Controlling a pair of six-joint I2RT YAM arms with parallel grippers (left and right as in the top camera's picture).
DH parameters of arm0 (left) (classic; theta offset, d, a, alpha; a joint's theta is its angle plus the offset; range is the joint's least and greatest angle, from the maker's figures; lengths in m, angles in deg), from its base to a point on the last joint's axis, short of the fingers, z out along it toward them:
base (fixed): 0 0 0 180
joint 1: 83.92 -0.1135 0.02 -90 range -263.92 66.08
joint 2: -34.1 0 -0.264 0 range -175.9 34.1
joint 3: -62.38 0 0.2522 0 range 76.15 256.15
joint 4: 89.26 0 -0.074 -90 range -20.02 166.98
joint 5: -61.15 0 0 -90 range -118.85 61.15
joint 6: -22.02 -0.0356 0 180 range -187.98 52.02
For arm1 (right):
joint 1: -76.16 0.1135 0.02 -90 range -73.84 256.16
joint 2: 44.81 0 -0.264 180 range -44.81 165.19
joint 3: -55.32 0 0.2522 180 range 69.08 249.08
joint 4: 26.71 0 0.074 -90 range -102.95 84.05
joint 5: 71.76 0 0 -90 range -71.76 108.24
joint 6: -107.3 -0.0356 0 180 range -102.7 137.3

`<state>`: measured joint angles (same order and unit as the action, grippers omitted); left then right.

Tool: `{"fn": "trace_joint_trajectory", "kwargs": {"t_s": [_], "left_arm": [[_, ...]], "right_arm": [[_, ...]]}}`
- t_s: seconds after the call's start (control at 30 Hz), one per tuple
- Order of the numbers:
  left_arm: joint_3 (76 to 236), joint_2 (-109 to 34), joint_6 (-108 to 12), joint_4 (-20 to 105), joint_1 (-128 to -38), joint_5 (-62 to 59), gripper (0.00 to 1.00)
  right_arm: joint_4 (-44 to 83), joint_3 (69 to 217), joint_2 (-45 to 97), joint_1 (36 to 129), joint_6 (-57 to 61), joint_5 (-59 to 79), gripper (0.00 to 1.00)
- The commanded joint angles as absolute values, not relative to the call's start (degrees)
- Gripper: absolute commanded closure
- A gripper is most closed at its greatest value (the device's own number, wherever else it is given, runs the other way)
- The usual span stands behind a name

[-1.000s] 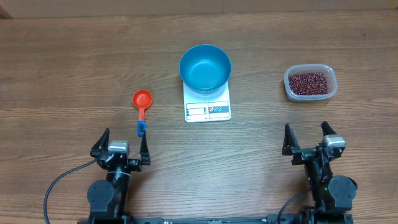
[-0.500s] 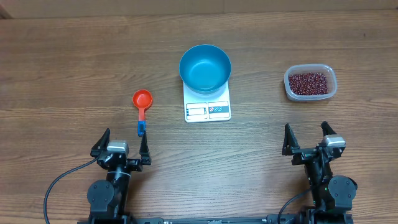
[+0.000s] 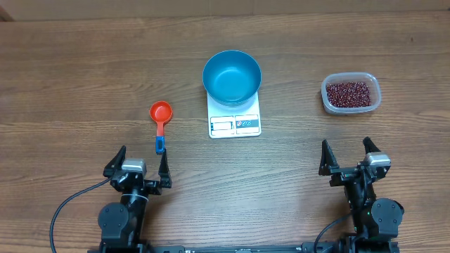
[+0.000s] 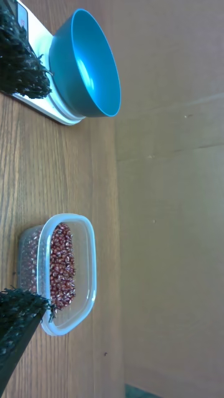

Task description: Scoop item into bowl and weigh 150g on scale

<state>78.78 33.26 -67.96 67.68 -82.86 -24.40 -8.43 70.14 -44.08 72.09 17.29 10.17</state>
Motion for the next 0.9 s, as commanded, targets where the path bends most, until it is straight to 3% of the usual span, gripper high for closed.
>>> {"fn": "trace_joint_trajectory", "kwargs": {"t_s": [0.0,0.43,0.87], "left_arm": [[82.25,33.82,-69.43,62.96,-83.25,-22.39,0.01],[100.81,29.67,-71.02,46.67,-83.25,-24.77,0.0],[120.46,2.63,-73.95,40.05,-83.25,-24.73,0.0]], "right_arm": [[-8.76,69.53,-44.69,72.28,17.14,10.71,0.0],[-8.76,69.53,-44.69,72.3,17.16,10.71,0.0],[-8.76,69.53,-44.69,72.3,17.14,10.71,0.0]]}}
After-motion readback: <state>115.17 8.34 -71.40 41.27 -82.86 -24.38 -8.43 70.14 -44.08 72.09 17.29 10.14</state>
